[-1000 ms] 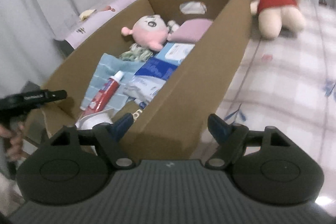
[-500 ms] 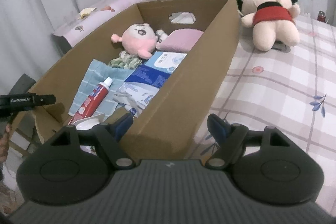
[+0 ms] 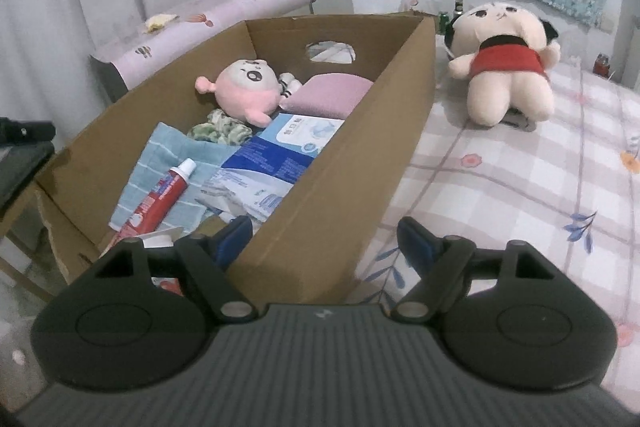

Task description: Organize soft objects

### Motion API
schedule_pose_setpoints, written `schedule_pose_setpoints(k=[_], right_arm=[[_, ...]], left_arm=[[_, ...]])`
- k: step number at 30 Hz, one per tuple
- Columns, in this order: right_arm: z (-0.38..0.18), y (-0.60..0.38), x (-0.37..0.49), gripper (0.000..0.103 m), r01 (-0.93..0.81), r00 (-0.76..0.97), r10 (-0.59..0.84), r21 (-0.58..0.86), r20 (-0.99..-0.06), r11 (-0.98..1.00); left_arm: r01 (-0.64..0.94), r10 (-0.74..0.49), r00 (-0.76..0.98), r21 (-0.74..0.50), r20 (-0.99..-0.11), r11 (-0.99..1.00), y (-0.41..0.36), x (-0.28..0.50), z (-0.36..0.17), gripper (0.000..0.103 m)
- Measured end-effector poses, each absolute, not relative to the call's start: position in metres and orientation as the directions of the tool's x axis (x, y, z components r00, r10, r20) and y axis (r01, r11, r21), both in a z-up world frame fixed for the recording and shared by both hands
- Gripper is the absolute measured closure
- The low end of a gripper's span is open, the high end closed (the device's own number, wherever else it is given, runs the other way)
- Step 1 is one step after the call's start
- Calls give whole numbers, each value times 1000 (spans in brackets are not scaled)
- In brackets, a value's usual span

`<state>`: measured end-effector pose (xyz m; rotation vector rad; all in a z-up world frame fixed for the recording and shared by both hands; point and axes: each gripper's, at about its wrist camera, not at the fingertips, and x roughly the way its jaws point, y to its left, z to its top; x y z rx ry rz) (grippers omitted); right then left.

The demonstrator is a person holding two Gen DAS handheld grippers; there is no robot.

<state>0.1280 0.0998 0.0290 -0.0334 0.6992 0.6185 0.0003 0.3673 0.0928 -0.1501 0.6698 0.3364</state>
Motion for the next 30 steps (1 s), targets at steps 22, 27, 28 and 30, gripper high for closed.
schedule_pose_setpoints(k=[22,27,28,30], right_arm=[[9,83,147,15,-625,466,705,365,-535,690],[9,83,148,14,-639,457,719,369,-524,675],[8,82,149,14,-638,453,723,376,-522,672],[7,81,149,14,-634,448,729,391,-518,667]], left_arm=[[-40,-507,-137,-507,-851,861,317,165,-29,63],[70,-463,-20,-463,-886,883,305,144,15,103],[100,-438,-22,-437,-899,894,300,141,18,103],[130,-433,-33,-434,-901,892,292,136,18,102]])
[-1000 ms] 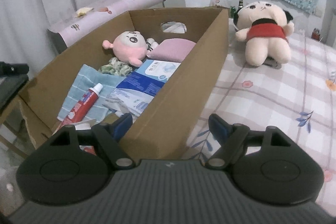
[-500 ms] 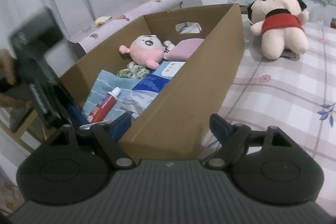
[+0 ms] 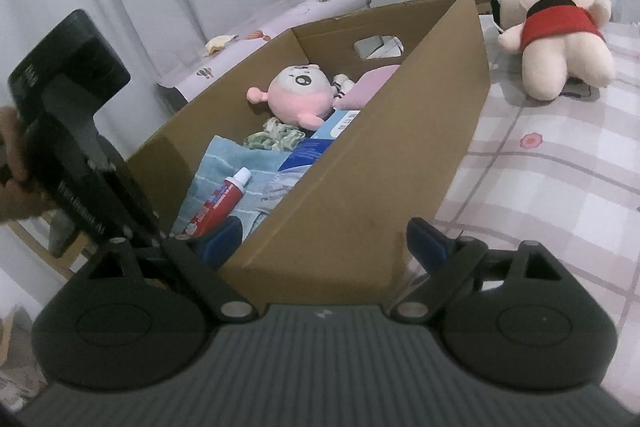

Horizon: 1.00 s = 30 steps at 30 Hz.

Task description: Organize soft objects

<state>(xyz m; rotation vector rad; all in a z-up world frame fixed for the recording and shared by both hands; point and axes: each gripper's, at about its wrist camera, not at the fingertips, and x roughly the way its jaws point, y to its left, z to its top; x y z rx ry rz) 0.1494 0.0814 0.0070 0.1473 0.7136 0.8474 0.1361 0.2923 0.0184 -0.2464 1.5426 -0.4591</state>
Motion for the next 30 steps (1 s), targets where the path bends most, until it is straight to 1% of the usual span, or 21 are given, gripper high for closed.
schedule_pose_setpoints(k=[1,2,4,6,8,10,12,14,15,17,21,25,27,28,29,30], right_arm=[[7,81,150,14,-634,445,731,395,-517,665],[7,81,150,14,-632,446,730,395,-517,666],[9,80,149,14,-637,456,723,377,-519,672],[11,81,147,14,-641,468,715,357,-520,679],[11,82,147,14,-644,470,714,352,-519,679],[11,83,147,14,-642,468,714,355,-521,680],[12,84,146,14,-641,471,707,346,-527,685],[16,85,144,14,-646,485,693,316,-533,695],[18,86,141,14,-653,494,689,298,-530,697],[22,85,140,14,-652,501,693,301,-519,696],[29,89,137,14,-664,495,707,305,-506,683],[34,101,133,13,-673,502,703,283,-504,683],[33,105,132,14,-673,520,688,253,-507,695],[33,105,132,15,-672,524,684,247,-507,698],[33,104,132,17,-672,527,682,243,-507,700],[33,104,131,19,-674,527,682,240,-508,699]], left_arm=[[148,-410,-36,-410,-911,900,285,134,19,100],[185,-383,-34,-382,-923,905,280,131,20,95],[192,-370,-42,-371,-928,908,276,134,21,91],[162,-384,-17,-382,-923,910,281,133,25,91],[147,-389,0,-385,-921,911,283,139,25,101],[145,-399,-10,-396,-917,907,280,142,21,100],[156,-378,-27,-377,-926,913,277,142,14,100],[165,-346,-18,-344,-938,924,275,138,15,86],[166,-335,3,-330,-942,929,277,138,13,84],[166,-308,55,-295,-950,941,289,130,29,85],[123,-160,171,-140,-972,982,315,126,53,85],[51,21,199,32,-980,998,341,133,46,86],[42,86,194,96,-977,994,346,137,36,86],[38,100,189,109,-977,993,348,138,30,87],[40,100,173,109,-980,993,351,140,24,94],[43,98,164,106,-982,993,352,142,19,99]])
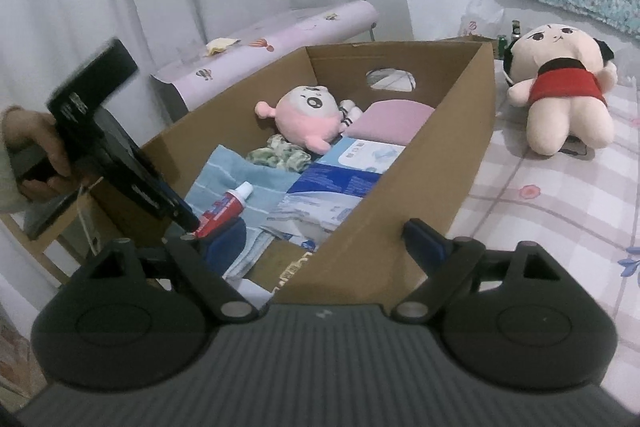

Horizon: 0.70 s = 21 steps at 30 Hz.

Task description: Organize soft objects

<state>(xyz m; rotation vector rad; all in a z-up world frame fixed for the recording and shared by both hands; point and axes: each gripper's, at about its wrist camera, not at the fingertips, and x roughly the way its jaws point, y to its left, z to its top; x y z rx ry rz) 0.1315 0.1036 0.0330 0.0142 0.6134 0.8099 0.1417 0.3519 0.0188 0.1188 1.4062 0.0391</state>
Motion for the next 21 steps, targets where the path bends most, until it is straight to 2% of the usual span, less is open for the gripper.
schedule_pose_setpoints(k=[3,5,7,10,12,14,17,21], right_arm=[[33,102,131,21,-675,528,677,231,-513,701],[32,102,131,21,-674,528,679,235,-509,700],[32,102,131,21,-675,529,679,231,-509,700],[33,100,129,22,-678,519,684,240,-512,695],[37,97,126,22,-674,530,682,238,-504,699],[41,95,122,22,-667,545,678,234,-493,707],[52,90,115,22,-661,572,676,227,-465,715],[65,86,100,22,-659,611,667,193,-427,727]], left_arm=[[48,54,165,63,-985,997,350,144,20,100],[60,-16,140,-8,-990,998,349,144,18,100],[80,4,149,17,-989,997,342,143,17,97],[88,46,193,64,-980,994,336,138,26,81],[79,107,257,131,-960,988,326,128,40,73],[81,184,345,225,-920,971,316,113,56,54],[43,214,464,263,-859,964,305,88,79,45],[-78,202,588,194,-783,978,297,56,99,35]])
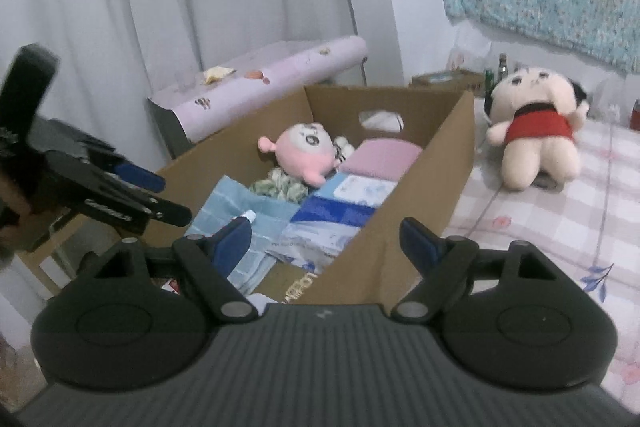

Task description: Organize soft objects

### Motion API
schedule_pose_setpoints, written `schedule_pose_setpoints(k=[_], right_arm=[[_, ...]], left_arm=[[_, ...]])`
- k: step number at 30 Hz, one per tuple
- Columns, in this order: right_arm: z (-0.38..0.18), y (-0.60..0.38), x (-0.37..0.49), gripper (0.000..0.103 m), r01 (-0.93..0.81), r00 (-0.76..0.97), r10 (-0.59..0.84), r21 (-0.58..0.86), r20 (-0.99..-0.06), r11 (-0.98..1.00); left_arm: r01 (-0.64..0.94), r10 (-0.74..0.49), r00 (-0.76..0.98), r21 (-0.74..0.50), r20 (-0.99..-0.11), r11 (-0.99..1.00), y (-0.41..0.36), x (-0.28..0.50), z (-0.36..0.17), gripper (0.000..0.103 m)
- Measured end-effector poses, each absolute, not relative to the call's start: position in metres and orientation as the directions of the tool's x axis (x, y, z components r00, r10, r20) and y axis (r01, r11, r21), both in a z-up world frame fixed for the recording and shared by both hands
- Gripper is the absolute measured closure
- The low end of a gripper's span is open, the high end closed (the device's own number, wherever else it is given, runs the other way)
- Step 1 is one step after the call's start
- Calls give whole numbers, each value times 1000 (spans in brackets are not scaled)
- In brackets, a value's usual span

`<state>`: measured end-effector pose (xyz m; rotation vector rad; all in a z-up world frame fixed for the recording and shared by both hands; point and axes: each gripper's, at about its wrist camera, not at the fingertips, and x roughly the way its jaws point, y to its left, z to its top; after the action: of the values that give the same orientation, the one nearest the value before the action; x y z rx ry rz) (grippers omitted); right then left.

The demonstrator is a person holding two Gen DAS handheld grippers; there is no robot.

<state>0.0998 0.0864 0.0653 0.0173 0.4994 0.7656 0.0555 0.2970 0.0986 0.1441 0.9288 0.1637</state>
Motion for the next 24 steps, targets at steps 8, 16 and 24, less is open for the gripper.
schedule_pose_setpoints(k=[8,16,24], right_arm=[[81,88,81,22,-670,664,672,140,-327,729],[54,80,52,21,-657,699,649,89,-300,748],[36,89,54,21,-667,689,674,132,-267,734]], left_arm=[[-338,269,716,17,-644,941,283,7,92,27],[-421,394,705,99,-589,902,258,-16,76,13],[-451,445,708,133,-548,882,249,-26,68,11]])
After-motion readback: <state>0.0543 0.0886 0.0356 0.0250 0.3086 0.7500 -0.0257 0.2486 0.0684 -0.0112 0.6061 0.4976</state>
